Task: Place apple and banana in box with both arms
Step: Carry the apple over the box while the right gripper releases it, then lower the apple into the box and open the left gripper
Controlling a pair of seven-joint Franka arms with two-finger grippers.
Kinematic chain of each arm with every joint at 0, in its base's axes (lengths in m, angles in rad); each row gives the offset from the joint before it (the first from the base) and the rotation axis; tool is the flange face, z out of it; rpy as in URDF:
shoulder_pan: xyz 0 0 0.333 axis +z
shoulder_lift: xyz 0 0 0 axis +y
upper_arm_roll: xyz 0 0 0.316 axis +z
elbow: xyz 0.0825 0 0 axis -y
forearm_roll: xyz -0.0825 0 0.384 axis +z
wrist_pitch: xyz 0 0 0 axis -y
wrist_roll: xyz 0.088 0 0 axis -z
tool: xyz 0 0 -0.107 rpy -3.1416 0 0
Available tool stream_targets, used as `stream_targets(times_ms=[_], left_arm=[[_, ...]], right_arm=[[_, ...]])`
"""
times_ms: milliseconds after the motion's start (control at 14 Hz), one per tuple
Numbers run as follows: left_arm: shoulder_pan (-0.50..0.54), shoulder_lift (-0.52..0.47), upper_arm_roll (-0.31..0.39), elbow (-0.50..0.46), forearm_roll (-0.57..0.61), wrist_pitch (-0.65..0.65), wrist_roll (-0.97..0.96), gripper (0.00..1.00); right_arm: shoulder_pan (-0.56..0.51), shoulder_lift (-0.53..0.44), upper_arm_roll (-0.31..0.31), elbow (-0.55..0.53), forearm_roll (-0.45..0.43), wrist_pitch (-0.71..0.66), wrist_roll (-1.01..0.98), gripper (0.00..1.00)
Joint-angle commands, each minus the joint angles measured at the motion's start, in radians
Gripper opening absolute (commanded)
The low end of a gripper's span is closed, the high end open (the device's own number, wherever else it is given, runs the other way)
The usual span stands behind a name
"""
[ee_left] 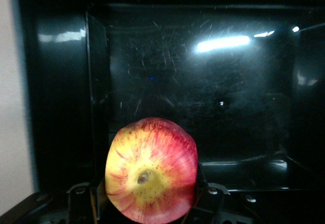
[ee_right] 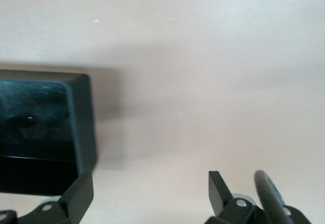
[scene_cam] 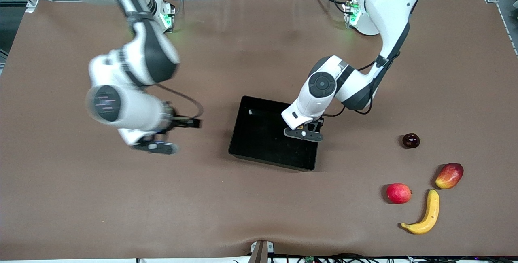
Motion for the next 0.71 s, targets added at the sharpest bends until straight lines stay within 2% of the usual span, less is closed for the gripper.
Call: stream_targets(times_ms=[0, 71, 143, 214, 286, 500, 643], left_arm=[[-0.011, 0.042, 0.002, 0.015, 0.026, 0.028, -0.029, 0.0], [-0.022, 0.053, 0.003, 0.015, 0.026, 0.028, -0.041, 0.13], [-0.025, 0.055, 0.005, 0.015, 0.026, 0.026, -0.058, 0.36], [-0.025, 0.055, 0.006, 0.013, 0.027, 0.02, -0.063, 0.72], [-0.024, 0.052, 0.006, 0.013, 0.032, 0.015, -0.061, 1.0], [-0.007, 0.003, 0.008, 0.045, 0.032, -0.044, -0.06, 1.0], [0.011, -0.04, 0.009, 0.161, 0.03, -0.227, -0.051, 1.0]], right_arm=[[-0.157, -0.048, 0.011, 0.002, -0.048, -0.091, -0.167, 1.0], [-0.216, -0.071, 0.011, 0.002, -0.074, -0.12, -0.25, 1.0], [-0.263, -0.1, 0.012, -0.001, -0.129, -0.148, -0.358, 1.0], [-0.309, -0.105, 0.011, -0.012, -0.187, -0.159, -0.448, 1.0], [-0.363, -0.096, 0.012, -0.024, -0.198, -0.163, -0.474, 1.0], [-0.414, -0.091, 0.012, -0.173, -0.2, -0.067, -0.471, 1.0], [-0.439, -0.104, 0.014, -0.263, -0.189, -0.006, -0.471, 1.0]])
